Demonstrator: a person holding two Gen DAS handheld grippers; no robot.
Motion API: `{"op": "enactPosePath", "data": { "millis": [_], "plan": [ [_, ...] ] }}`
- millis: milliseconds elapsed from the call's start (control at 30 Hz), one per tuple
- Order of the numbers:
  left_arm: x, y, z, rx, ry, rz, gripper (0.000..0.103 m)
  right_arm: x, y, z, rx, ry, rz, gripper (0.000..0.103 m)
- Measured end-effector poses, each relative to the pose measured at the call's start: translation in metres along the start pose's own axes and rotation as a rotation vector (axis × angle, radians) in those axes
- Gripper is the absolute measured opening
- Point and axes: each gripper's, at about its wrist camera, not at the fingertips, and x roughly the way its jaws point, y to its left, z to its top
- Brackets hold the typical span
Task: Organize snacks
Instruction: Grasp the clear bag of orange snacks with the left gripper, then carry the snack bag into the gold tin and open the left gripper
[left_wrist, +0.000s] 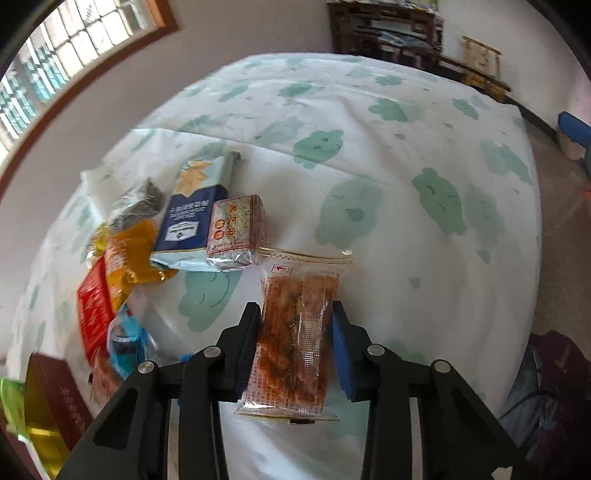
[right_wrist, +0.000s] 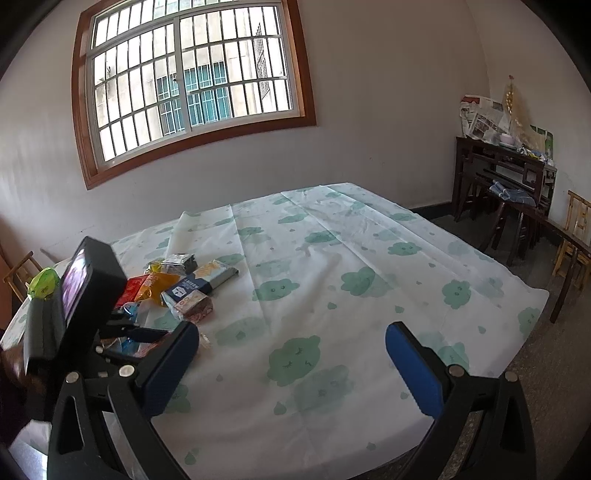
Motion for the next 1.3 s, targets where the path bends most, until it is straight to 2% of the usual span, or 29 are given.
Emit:
{"op": "enactPosePath", "data": {
  "millis": [333,667,1033,1133,1300],
  "plan": [
    [-0.049,-0.026,-0.003,-0.080,-0.096,0.131,0.034,-0.001,-0.001,-0.001,-0.007,0.002,-0.013,0.103],
    [-0.081,-0.008,-0.012,-0.198,-0.100,0.265,0.034,-0.004,0.004,-0.001,-0.024,-0.001,-0.014,0.103],
    [-0.110,0.042,-0.036,-0.380,-0.093,0.320,0.034,-0.014,0.024,0.000,-0.066,-0.008,-0.005,0.103],
    [-0.119,0.067,-0.050,-0.466,-0.087,0.308,0.034,-0.015,0.030,0.001,-0.078,-0.006,-0.003,0.103],
    [-0.136,0.119,-0.078,-0.597,-0.067,0.339,0.034,-0.015,0.044,0.001,-0.105,-0.007,0.002,0.103]
  ]
}}
